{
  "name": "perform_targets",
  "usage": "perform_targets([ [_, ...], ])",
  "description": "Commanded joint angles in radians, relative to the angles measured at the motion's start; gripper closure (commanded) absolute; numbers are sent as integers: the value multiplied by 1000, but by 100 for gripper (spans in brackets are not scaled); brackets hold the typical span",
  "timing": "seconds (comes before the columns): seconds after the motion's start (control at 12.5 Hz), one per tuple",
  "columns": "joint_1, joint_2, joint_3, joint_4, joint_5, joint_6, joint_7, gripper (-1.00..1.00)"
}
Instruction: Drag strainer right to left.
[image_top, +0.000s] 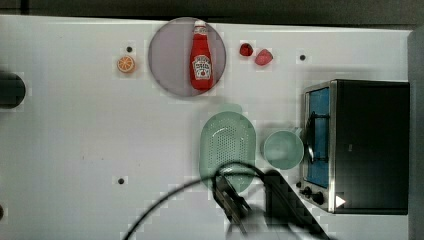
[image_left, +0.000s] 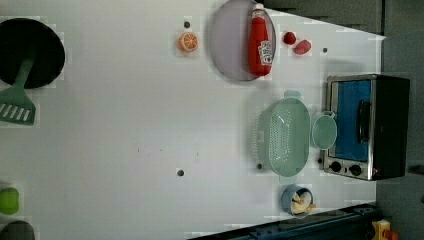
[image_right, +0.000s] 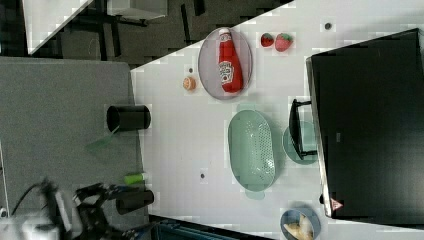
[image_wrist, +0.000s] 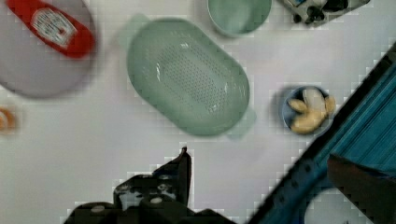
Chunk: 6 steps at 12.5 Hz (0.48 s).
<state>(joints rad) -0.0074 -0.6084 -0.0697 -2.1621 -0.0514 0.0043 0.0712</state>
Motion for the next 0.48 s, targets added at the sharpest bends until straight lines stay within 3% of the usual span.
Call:
perform_targets([
  [0.08, 36, 110, 12, -64, 7, 56, 32, -100],
  [0.48, 36, 271, 15, -269, 7, 453, 190, -100],
])
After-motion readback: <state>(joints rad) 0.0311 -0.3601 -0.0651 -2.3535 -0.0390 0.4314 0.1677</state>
